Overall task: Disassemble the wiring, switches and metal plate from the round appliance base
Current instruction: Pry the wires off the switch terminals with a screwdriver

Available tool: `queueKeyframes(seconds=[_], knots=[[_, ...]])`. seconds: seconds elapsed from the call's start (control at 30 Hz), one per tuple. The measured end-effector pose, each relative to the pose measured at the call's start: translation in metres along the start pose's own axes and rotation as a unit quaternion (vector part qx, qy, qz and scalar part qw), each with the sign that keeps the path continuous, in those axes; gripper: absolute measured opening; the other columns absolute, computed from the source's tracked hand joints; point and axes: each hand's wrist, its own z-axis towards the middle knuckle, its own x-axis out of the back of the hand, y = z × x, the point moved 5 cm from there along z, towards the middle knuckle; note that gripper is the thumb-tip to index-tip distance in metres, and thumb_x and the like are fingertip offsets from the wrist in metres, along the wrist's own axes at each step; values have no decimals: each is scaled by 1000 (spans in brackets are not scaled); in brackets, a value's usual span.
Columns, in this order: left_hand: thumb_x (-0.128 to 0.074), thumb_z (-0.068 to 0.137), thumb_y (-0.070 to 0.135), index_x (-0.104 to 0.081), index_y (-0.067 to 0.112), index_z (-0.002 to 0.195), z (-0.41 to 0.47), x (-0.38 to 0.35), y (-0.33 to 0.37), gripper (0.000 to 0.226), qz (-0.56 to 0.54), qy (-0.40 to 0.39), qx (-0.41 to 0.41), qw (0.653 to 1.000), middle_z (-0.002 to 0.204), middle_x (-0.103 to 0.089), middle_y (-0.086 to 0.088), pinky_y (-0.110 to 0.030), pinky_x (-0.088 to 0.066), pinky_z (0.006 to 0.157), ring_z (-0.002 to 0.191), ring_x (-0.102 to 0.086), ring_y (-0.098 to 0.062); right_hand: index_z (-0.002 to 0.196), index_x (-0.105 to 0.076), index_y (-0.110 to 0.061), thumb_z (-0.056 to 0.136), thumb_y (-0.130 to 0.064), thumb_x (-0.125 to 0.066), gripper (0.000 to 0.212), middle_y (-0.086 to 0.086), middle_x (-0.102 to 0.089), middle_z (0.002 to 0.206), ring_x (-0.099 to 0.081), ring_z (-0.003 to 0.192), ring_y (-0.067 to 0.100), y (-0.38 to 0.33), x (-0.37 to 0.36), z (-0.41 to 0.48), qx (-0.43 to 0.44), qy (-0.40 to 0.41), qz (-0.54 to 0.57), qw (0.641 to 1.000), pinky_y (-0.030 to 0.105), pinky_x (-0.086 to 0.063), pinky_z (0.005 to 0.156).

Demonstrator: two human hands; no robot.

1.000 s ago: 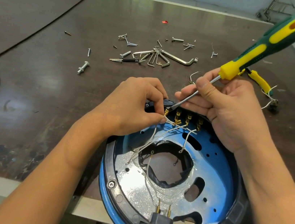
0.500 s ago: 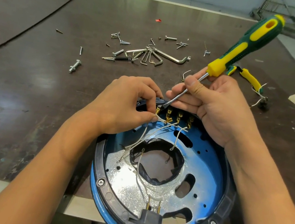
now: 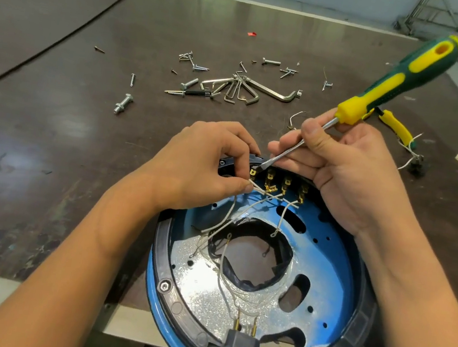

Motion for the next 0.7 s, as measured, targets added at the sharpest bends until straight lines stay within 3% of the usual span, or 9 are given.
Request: queueKeyframes(seconds=[0.17, 0.3, 0.4, 0.47, 0.6, 0.7], knots=[[-82, 77, 19, -72, 17, 71, 0, 1, -8, 12, -114, 47, 16, 992, 102, -69, 8, -32, -50, 95, 99, -65, -4, 89, -57, -10, 101, -8, -59, 12, 13, -76, 81, -78, 85, 38, -2, -3, -1, 23, -11, -41, 999, 43, -64, 74], [-79, 80, 17, -70, 14, 76, -4, 4, -21, 10, -301, 121, 78, 943, 83, -74, -6, -18, -51, 64, 71, -67, -8, 90, -59, -5, 98, -5, -62, 9, 18, -76, 84, -77, 88, 40, -2, -4, -4, 36, -32, -53, 997, 44, -63, 76], [-80, 79, 19, -70, 14, 77, -5, 11, -26, 11, -342, 174, 106, 917, 74, -71, -12, -22, -54, 61, 67, -66, -11, 88, -63, -7, 94, -8, -65, 7, 20, -77, 89, -77, 90, 39, -3, -6, -6, 52, -45, -78, 995, 43, -63, 79], [-79, 79, 16, -71, 14, 77, -6, 20, -27, 9, -372, 199, 104, 901, 66, -69, -5, -24, -55, 57, 61, -67, -12, 86, -64, -9, 89, -13, -68, 6, 21, -77, 90, -77, 91, 39, -4, -7, -7, 63, -47, -81, 994, 45, -64, 80], [-82, 78, 18, -75, 14, 80, -8, 40, -30, 8, -275, 254, 71, 925, 65, -70, -1, -32, -56, 57, 57, -68, -15, 84, -64, -8, 93, -2, -66, 12, 21, -77, 88, -78, 88, 39, -6, -7, -8, 90, -43, -98, 990, 46, -64, 78], [-78, 82, 32, -78, 24, 90, -6, 42, -36, 11, -39, 238, 86, 967, 77, -74, 6, -38, -59, 76, 74, -71, -14, 83, -65, -9, 94, 2, -67, 16, 17, -78, 88, -78, 89, 33, -10, -8, -10, 110, -51, -148, 982, 42, -65, 78]])
